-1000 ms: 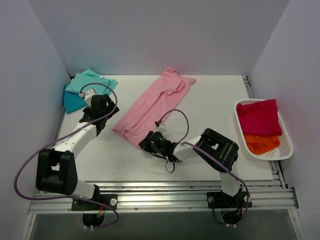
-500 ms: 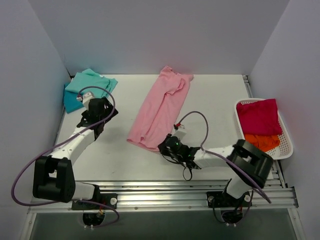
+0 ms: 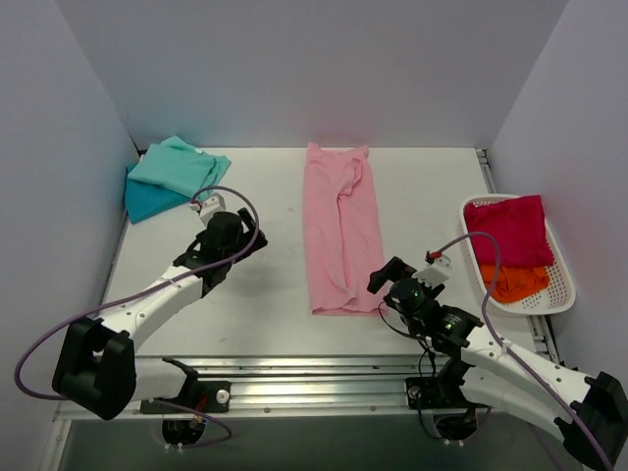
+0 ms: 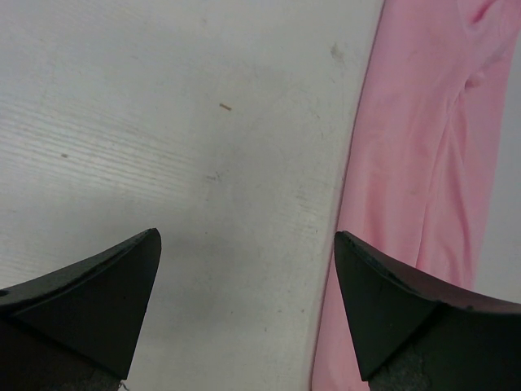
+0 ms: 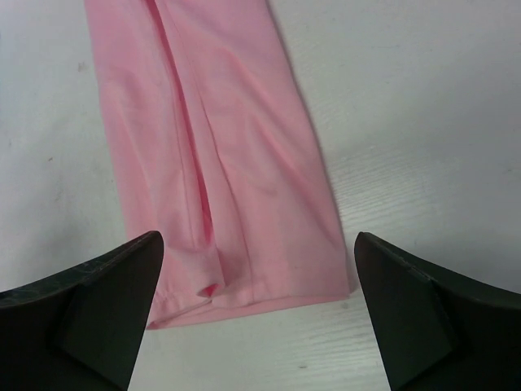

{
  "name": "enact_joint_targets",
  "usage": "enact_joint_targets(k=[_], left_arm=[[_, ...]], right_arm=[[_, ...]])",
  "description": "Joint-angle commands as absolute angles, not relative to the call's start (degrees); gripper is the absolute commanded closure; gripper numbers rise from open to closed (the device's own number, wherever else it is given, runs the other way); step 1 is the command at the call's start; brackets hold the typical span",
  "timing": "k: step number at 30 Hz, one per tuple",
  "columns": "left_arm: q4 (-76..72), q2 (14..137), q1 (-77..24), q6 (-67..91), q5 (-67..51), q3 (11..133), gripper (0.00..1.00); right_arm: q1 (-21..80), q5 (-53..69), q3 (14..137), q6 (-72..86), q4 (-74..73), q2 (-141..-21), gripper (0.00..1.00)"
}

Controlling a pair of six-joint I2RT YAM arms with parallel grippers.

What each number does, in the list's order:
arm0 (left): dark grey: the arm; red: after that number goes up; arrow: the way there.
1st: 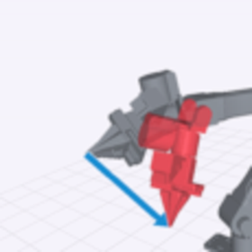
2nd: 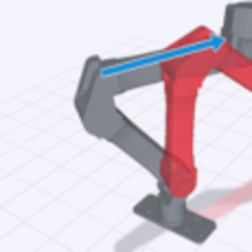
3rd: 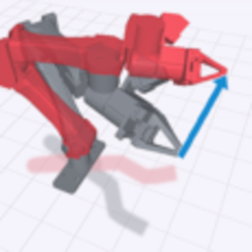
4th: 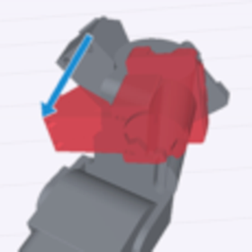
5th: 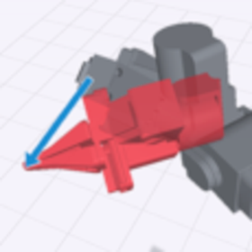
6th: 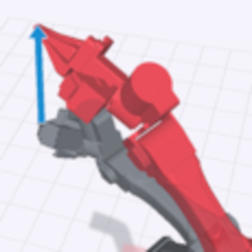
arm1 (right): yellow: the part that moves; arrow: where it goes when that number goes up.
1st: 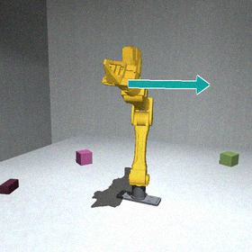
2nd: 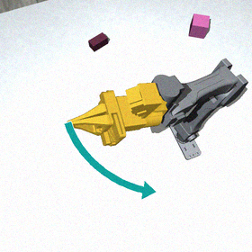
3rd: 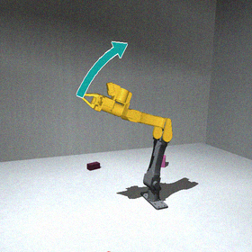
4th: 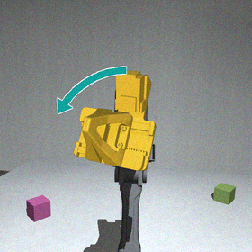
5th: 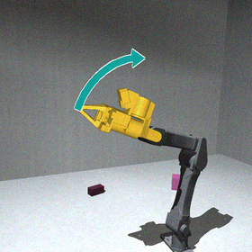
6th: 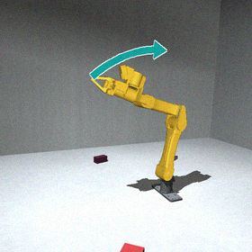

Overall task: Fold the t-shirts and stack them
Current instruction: Rotate the tshirt 90 degrees

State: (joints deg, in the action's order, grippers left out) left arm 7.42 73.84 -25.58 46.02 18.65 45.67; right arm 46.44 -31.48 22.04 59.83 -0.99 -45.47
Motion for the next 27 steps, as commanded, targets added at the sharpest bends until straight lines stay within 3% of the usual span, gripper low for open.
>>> enact_joint_targets(k=[1, 11, 15, 27], left_arm=[[10.0, 72.6, -29.5, 47.6, 20.3, 45.2, 0.04], [10.5, 70.7, -46.3, 52.5, 18.9, 37.0, 0.04], [5.8, 73.4, -51.1, 54.3, 17.6, 35.6, 0.02], [-7.7, 86.9, -53.7, 54.6, 14.2, 39.1, 0.0]], right_arm=[[46.2, -34.4, 21.6, 59.9, -9.6, -43.0, 0.0], [47.3, -24.1, 17.5, 58.7, -2.3, -40.5, 0.01], [47.3, -21.0, 13.3, 59.3, 4.3, -41.4, 0.12], [46.9, -19.9, 10.5, 59.9, 16.3, -55.1, 0.19]])
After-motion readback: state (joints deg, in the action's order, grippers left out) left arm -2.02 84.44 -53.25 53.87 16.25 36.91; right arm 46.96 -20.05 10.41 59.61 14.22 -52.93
